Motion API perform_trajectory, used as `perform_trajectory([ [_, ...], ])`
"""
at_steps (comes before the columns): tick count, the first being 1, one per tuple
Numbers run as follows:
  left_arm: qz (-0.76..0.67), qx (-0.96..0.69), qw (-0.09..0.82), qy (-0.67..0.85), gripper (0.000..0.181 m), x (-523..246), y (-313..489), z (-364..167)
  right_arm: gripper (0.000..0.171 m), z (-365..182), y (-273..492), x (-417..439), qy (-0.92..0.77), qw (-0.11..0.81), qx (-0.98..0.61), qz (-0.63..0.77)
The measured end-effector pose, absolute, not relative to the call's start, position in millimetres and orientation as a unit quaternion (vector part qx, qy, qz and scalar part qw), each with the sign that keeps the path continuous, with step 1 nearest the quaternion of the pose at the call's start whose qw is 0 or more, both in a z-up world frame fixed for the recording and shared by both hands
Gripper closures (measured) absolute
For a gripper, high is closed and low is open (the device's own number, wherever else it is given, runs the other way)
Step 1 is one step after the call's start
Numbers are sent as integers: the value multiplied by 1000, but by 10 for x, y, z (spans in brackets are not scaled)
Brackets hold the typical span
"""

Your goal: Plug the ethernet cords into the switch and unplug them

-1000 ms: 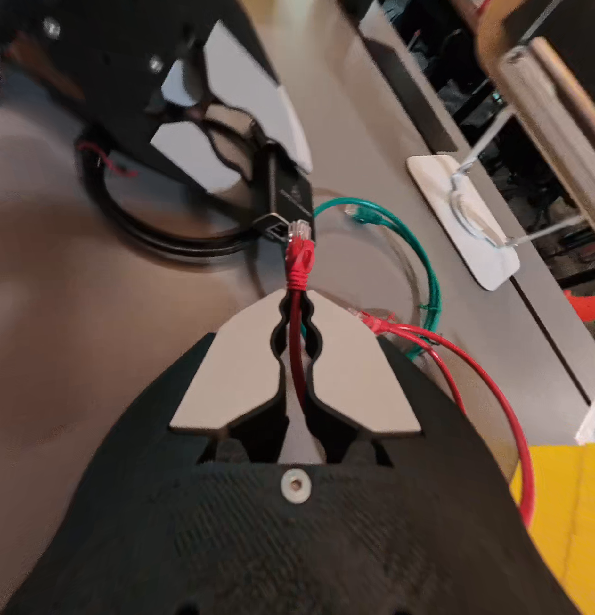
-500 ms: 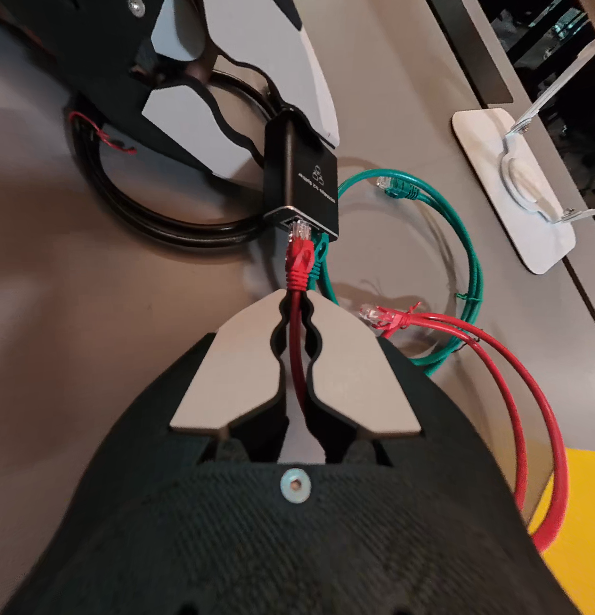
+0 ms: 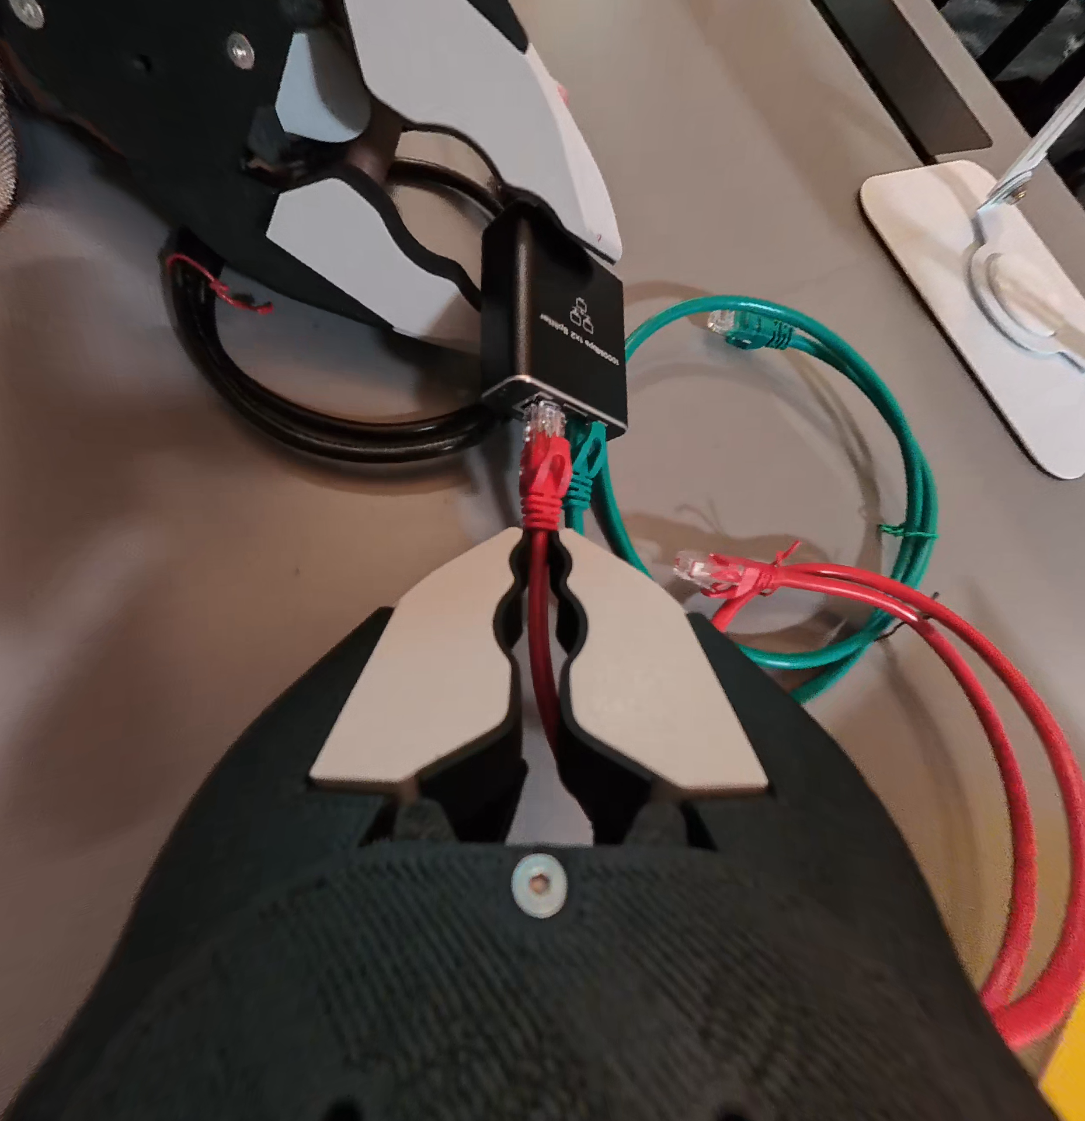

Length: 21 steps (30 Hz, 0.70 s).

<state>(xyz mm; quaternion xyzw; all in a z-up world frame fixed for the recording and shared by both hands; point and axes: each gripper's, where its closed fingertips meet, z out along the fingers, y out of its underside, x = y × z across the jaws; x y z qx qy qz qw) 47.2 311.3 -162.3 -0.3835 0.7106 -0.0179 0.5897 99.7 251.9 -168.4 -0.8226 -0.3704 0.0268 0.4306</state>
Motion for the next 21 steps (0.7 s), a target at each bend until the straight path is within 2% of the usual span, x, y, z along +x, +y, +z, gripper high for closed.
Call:
perform_trajectory([
  [21, -57, -385, 585, 711, 149, 484, 3038, -1606, 166, -1575, 2481, 896, -365, 460, -803, 102],
])
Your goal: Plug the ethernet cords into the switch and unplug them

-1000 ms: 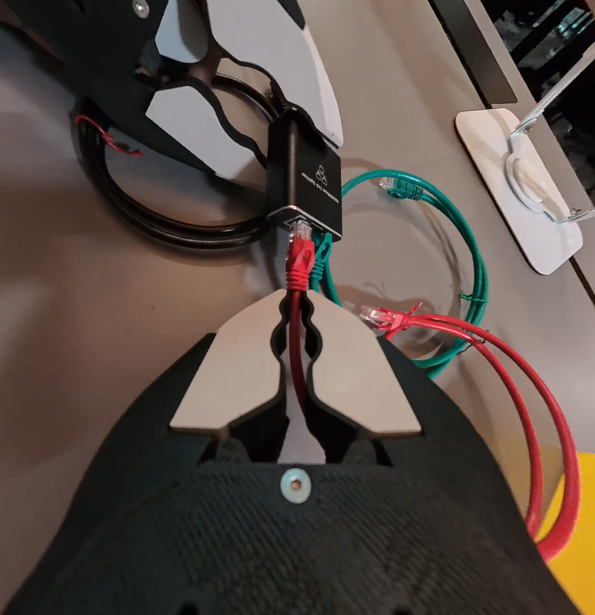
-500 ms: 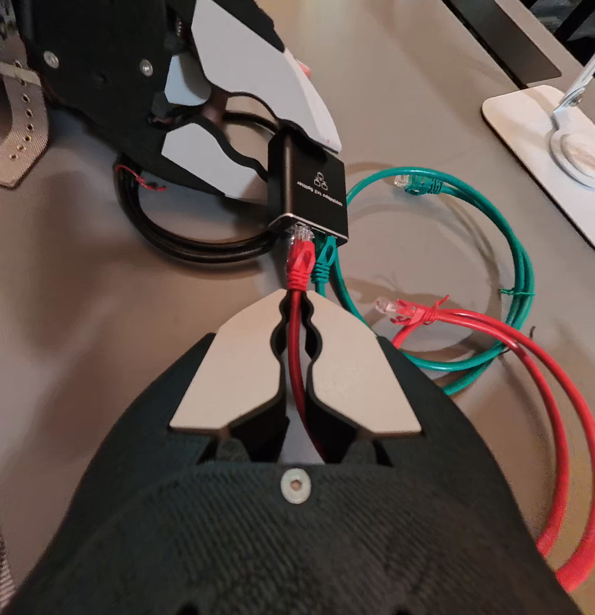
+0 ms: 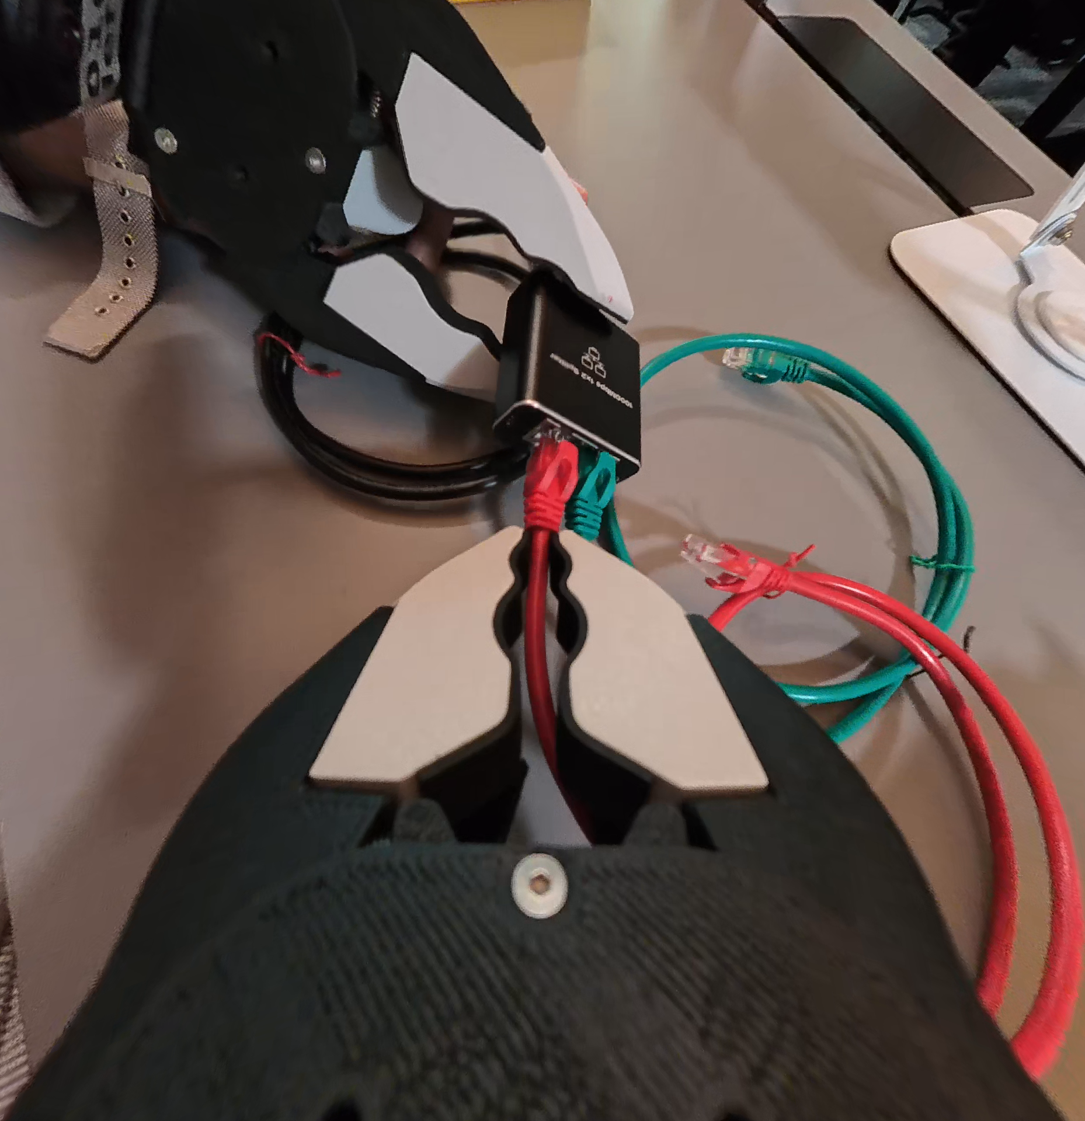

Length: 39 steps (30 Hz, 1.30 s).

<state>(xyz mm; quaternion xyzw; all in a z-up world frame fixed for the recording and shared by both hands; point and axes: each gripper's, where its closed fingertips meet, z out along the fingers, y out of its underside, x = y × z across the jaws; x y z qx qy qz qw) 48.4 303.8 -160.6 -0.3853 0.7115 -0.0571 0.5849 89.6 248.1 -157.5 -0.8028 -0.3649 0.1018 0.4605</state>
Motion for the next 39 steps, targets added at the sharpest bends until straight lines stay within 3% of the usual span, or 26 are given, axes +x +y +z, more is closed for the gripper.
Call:
perform_trajectory([
  [39, -49, -425, 561, 709, 149, 509, 3099, -1667, 165, -1646, 2511, 787, -387, 429, -806, 131],
])
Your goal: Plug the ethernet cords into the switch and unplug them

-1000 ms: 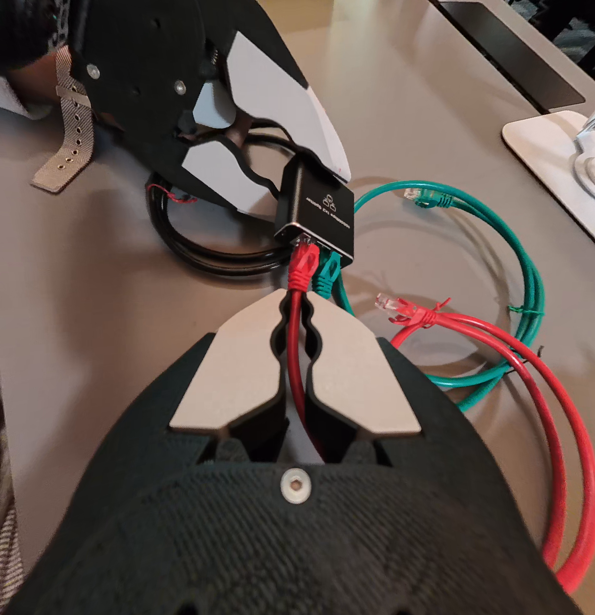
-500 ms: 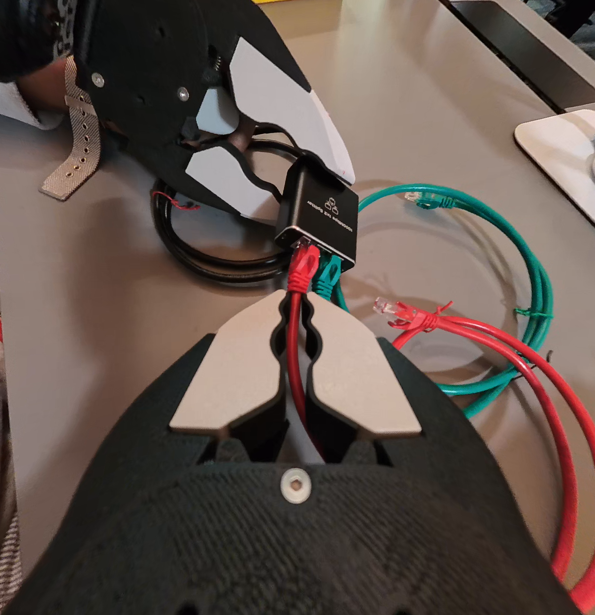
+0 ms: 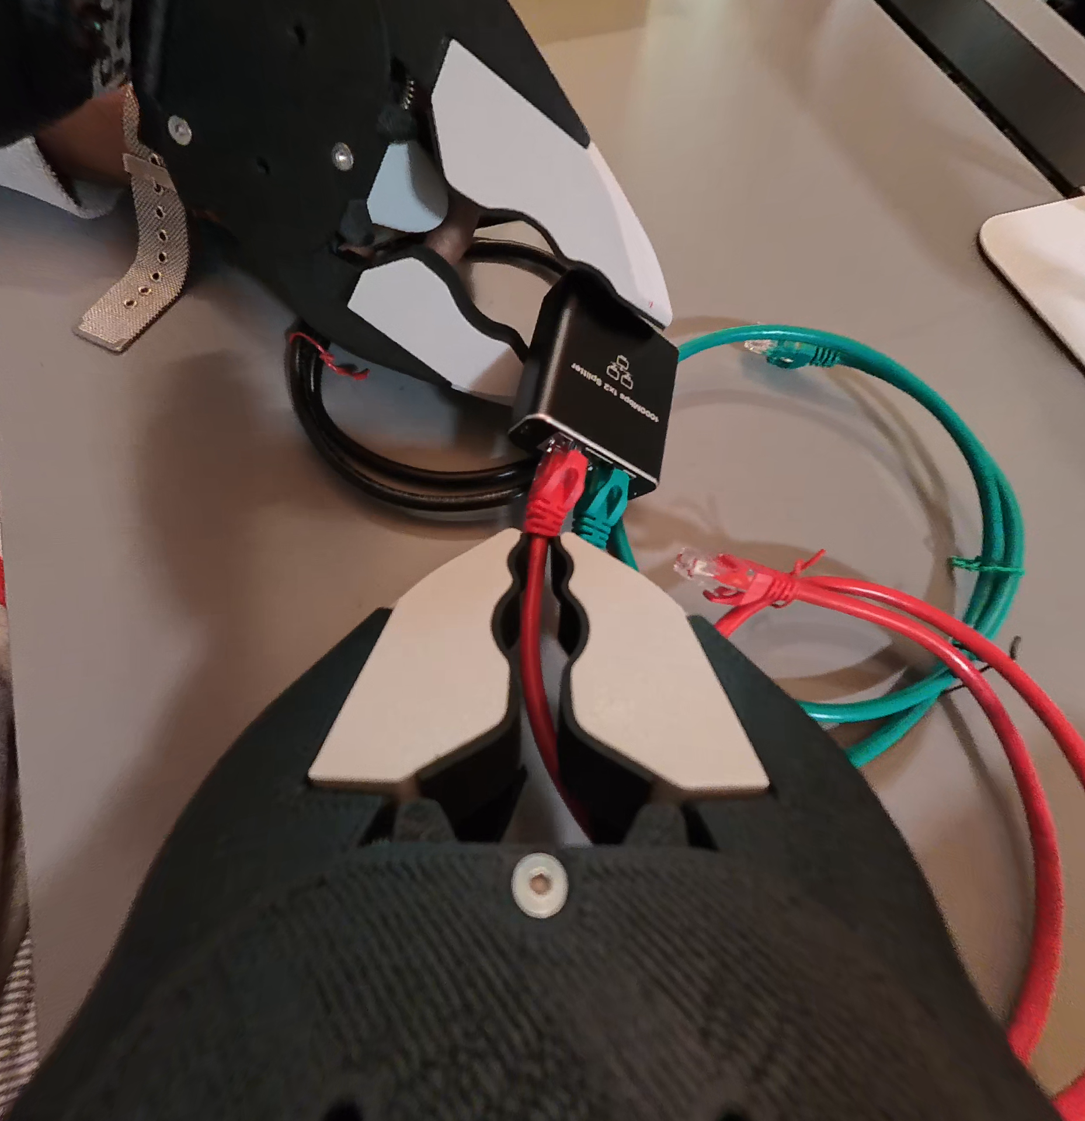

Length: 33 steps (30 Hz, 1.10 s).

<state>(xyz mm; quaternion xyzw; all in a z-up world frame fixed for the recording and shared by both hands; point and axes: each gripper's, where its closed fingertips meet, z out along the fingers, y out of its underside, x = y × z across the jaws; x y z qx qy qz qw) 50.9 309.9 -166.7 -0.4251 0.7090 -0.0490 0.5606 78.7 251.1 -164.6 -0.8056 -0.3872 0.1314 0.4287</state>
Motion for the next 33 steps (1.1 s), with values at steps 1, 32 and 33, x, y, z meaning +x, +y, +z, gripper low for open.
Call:
perform_trajectory([
  [1, -48, -425, 561, 709, 149, 504, 3099, -1667, 165, -1651, 2513, 789, -386, 428, -807, 132],
  [32, 37, -414, 559, 718, 148, 486, 3151, -1708, 166, -1821, 2589, 751, -336, 393, -844, 143],
  [33, 43, -413, 556, 720, 148, 486, 3160, -1715, 167, -1820, 2592, 748, -336, 394, -844, 141],
])
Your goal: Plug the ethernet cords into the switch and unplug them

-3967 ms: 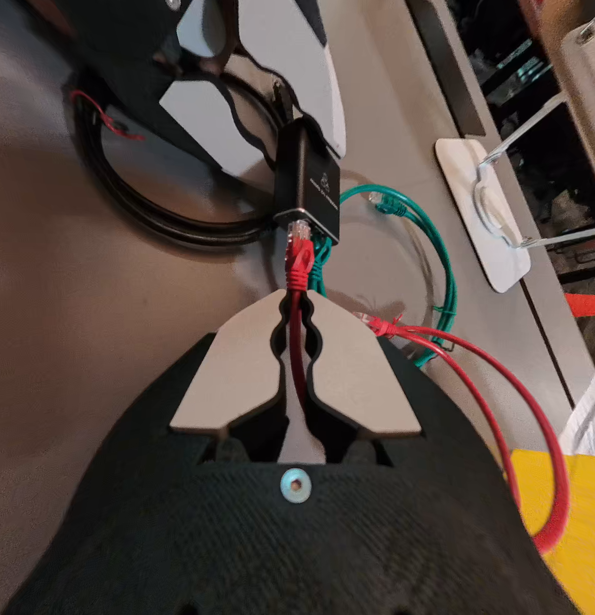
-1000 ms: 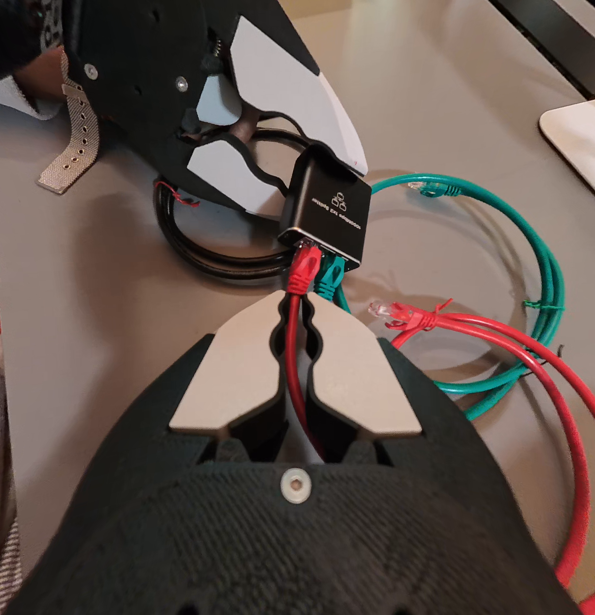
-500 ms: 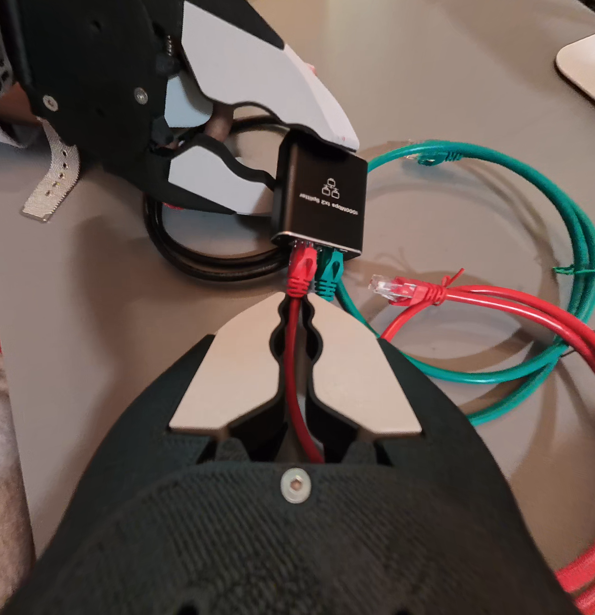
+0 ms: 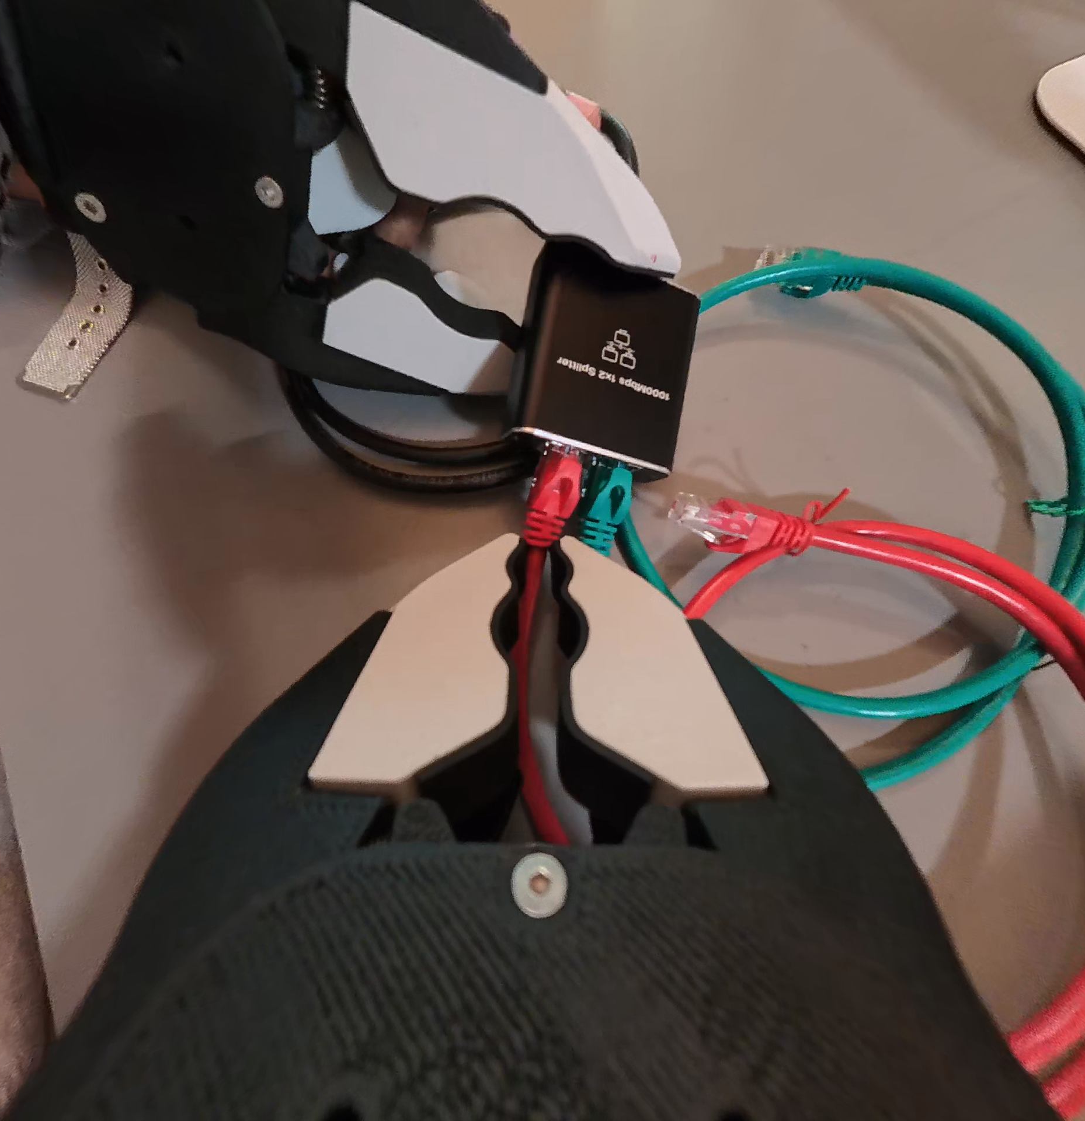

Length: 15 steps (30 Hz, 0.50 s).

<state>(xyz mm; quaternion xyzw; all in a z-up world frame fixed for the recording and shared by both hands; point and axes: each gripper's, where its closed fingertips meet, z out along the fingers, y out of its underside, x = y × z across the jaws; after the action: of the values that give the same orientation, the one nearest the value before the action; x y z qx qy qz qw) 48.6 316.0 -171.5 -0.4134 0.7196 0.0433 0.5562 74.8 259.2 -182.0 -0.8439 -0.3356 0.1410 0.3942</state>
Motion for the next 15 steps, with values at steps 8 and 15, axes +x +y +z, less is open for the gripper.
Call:
perform_trajectory([
  [8, 56, -411, 576, 704, 149, 457, 3265, -1678, 164, -1740, 2660, 762, -314, 420, -839, 147],
  [15, 83, -377, 588, 711, 153, 486, 3246, -1673, 164, -1691, 2620, 828, -367, 459, -806, 70],
])
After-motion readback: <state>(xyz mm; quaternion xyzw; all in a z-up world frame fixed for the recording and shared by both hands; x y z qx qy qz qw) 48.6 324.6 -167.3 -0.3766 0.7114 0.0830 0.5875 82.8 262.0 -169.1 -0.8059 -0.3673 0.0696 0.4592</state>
